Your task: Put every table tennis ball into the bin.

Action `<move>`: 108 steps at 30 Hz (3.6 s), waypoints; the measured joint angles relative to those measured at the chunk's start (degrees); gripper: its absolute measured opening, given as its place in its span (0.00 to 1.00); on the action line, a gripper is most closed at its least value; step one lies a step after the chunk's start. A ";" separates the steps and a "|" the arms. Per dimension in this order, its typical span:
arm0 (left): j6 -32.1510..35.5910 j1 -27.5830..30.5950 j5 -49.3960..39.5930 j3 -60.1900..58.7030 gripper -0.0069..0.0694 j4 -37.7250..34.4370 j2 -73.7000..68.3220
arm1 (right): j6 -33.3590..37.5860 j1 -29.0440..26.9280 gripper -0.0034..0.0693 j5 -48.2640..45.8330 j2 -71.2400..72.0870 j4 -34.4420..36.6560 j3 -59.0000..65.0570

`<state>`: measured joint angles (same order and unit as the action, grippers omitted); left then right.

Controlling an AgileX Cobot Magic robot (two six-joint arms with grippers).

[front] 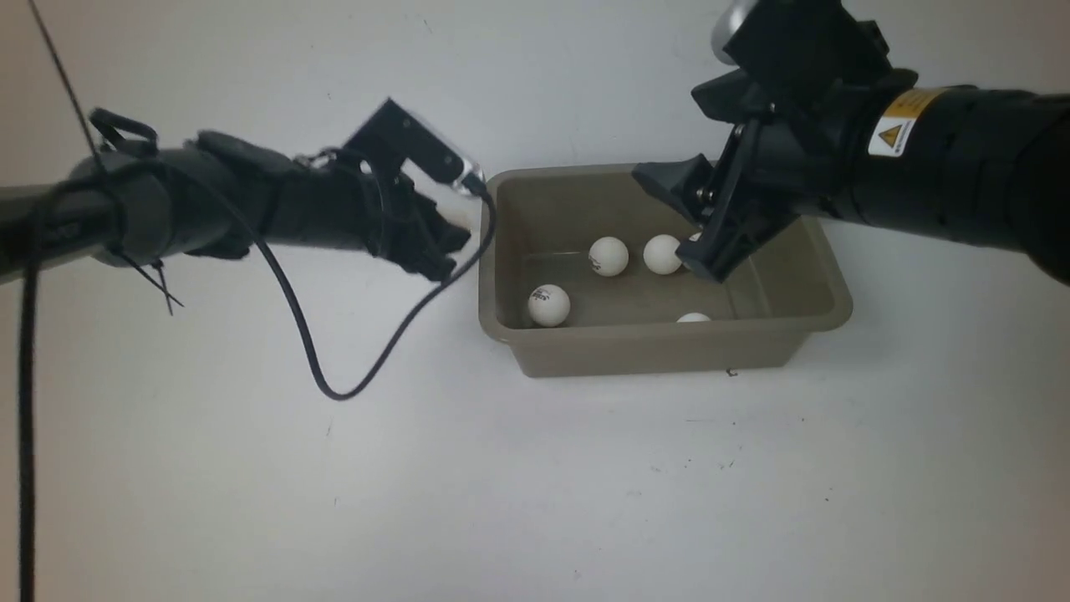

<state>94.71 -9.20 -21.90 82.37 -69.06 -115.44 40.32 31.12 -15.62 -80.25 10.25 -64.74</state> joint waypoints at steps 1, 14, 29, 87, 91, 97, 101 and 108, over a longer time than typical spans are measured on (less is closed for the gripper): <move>-0.05 0.00 -0.06 0.00 0.54 -0.07 0.75 | 0.00 0.00 0.70 0.00 0.00 0.00 0.00; 20.91 -2.42 -15.69 0.00 0.54 -21.51 -1.31 | 0.00 0.00 0.70 0.00 0.00 -0.04 0.00; 17.70 -2.86 -7.99 -0.07 0.79 -22.40 0.59 | -0.05 0.00 0.70 3.46 6.83 -0.86 0.05; -0.42 -2.86 -3.75 -0.07 0.80 -11.29 21.30 | -83.67 0.00 0.64 0.74 48.96 -69.85 39.55; -0.42 -2.86 -3.76 -0.07 0.80 -11.29 21.30 | -88.51 0.00 0.63 2.07 48.96 -73.84 43.04; -0.42 -2.86 -5.04 -0.07 0.80 -11.29 21.30 | -94.84 0.00 0.62 3.56 48.96 -79.70 43.47; -0.42 -2.86 -5.04 -0.07 0.80 -12.48 21.30 | -95.64 0.00 0.62 3.89 48.96 -81.04 43.47; -0.42 -2.86 -5.04 -0.07 0.80 -15.14 21.30 | -98.39 0.00 0.62 8.14 48.96 -81.01 43.47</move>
<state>94.29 -12.06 -26.93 82.30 -84.19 -94.14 -58.07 31.12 -7.49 -31.29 -70.76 -21.27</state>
